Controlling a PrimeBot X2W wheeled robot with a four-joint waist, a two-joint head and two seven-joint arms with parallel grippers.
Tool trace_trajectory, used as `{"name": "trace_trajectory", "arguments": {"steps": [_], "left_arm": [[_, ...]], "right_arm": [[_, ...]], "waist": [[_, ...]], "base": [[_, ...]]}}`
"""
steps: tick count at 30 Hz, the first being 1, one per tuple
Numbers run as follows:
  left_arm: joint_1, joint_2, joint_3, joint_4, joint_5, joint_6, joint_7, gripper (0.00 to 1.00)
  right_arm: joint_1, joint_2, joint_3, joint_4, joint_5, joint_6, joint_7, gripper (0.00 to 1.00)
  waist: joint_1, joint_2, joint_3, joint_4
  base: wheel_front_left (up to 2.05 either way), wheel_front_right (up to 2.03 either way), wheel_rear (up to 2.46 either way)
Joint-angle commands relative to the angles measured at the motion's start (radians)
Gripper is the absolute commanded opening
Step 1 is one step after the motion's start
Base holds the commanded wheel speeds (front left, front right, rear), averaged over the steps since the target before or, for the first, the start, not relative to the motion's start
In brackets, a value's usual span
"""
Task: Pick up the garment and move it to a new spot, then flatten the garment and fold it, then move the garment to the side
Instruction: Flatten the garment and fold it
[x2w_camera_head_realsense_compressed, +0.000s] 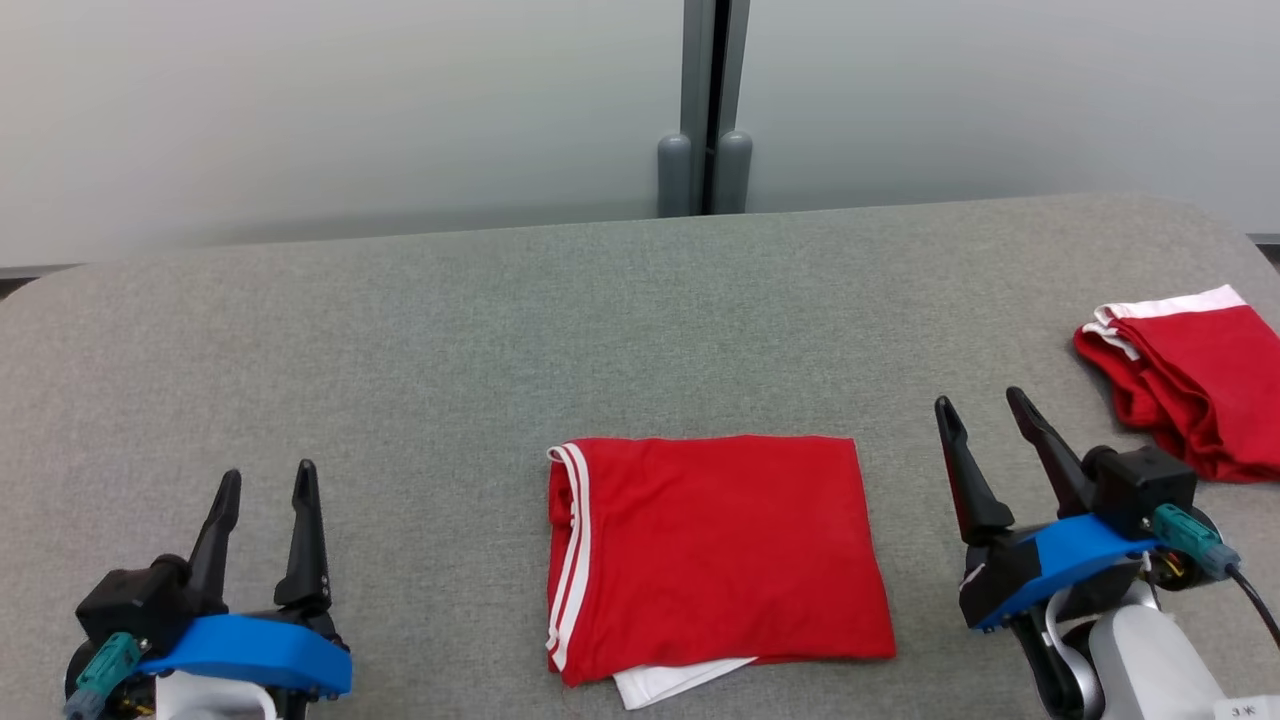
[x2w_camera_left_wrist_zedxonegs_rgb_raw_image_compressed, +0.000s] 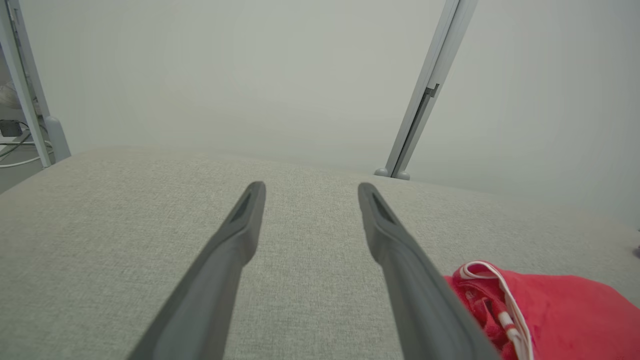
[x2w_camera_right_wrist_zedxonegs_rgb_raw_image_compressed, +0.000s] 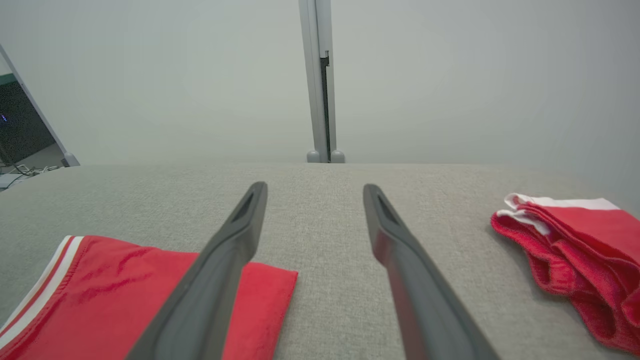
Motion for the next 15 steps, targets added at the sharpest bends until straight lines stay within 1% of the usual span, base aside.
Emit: {"name": "trace_trajectory", "arguments": {"steps": [1, 4, 7, 15], "left_arm": [[0.022, 0.0, 0.015, -0.007, 0.008, 0.006, -0.004, 1.0], [0.064, -0.007, 0.04, -0.02, 0.012, 0.014, -0.004, 1.0], [0.096, -0.01, 0.056, -0.024, 0.017, 0.011, -0.004, 1.0], [0.101, -0.012, 0.044, 0.0, 0.021, 0.011, 0.011, 1.0]], "right_arm": [[0.034, 0.008, -0.019, -0.03, -0.007, 0.001, 0.01, 1.0], [0.09, 0.009, -0.045, -0.081, -0.007, 0.001, 0.033, 1.0], [0.133, 0.009, -0.055, -0.121, -0.012, 0.001, 0.057, 1.0], [0.196, 0.002, -0.076, -0.192, -0.038, 0.001, 0.117, 1.0]], "waist": [[0.0, -0.0001, -0.02, -0.017], [0.0, -0.0001, -0.039, -0.032], [0.0, -0.0001, -0.06, -0.039], [0.0, -0.0001, -0.096, -0.03]], "base": [[0.0, 0.0, 0.0], [0.0, 0.0, 0.0], [0.0, 0.0, 0.0], [0.0, 0.0, 0.0]]}}
